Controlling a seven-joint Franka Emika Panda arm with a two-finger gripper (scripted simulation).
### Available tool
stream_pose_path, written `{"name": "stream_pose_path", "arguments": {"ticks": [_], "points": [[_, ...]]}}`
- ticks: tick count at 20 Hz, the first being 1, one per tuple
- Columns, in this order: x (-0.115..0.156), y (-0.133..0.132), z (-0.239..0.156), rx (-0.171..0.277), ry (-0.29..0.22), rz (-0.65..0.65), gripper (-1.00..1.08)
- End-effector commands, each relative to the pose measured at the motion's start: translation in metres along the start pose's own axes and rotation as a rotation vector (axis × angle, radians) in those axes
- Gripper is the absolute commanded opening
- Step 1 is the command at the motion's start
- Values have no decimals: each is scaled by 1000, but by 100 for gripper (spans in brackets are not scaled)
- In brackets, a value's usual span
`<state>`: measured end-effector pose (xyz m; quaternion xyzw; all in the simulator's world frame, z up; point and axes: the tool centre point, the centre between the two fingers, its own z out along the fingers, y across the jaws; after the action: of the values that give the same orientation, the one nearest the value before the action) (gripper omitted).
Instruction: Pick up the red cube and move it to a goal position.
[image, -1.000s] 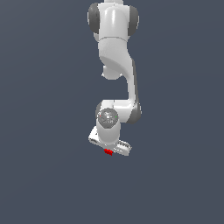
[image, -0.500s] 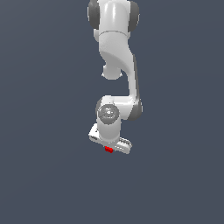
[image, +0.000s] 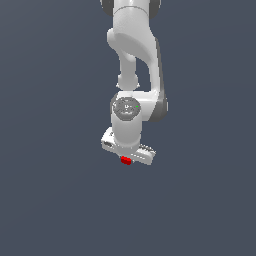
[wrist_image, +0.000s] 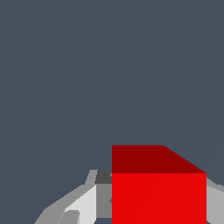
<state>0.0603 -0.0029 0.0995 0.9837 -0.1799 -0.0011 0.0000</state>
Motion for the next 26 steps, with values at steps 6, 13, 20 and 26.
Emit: {"name": "stream_pose_path", "arguments": {"ticks": [6, 13, 20, 26], "points": [[-25, -1, -78, 1, 2, 0, -100], [-50, -1, -159, 1, 2, 1, -100], [-74, -2, -240, 0, 2, 1, -100], [-89, -4, -296, 0, 3, 1, -100]]}}
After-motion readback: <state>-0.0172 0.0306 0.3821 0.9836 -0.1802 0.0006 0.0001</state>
